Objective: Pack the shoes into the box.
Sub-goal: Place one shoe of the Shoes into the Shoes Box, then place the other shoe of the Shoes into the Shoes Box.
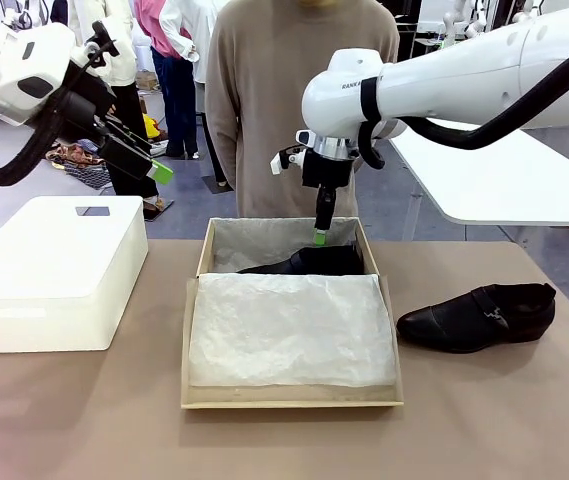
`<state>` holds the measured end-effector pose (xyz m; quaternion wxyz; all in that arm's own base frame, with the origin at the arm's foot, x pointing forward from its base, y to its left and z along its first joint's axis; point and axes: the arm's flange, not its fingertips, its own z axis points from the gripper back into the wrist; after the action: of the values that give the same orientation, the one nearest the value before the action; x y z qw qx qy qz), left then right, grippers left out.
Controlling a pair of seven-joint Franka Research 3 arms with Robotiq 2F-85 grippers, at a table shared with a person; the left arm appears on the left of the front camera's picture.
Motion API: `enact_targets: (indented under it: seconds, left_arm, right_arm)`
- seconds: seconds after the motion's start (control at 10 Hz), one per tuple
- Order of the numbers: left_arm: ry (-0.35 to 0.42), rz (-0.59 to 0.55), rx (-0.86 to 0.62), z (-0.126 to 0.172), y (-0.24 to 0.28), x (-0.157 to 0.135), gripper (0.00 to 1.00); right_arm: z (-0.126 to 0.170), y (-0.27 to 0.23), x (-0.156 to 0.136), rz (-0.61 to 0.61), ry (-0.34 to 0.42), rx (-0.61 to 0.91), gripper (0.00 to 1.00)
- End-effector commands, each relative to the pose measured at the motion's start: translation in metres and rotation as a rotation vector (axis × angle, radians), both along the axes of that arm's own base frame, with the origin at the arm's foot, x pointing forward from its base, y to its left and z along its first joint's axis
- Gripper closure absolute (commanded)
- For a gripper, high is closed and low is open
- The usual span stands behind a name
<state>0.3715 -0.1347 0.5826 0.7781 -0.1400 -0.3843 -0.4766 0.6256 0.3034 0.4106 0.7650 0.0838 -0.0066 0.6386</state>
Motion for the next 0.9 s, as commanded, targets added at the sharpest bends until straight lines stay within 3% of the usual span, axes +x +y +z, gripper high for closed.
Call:
enact_targets:
  seconds: [0.0, 0.4, 0.8]
  left_arm:
    - [-0.002, -0.02, -0.016, -0.002, 0.002, 0.001, 0.0]
    - [-0.002, -0.02, -0.016, -0.002, 0.002, 0.001, 0.0]
    - [-0.002, -0.02, -0.016, -0.002, 0.002, 0.001, 0.0]
  right_arm:
    - [0.009, -0.001, -0.006, -0.011, 0.021, 0.01, 0.0]
    - [0.016, -0.01, -0.017, -0.018, 0.003, -0.015, 0.0]
    - [0.012, -0.001, -0.006, 0.007, 0.007, -0.008, 0.0]
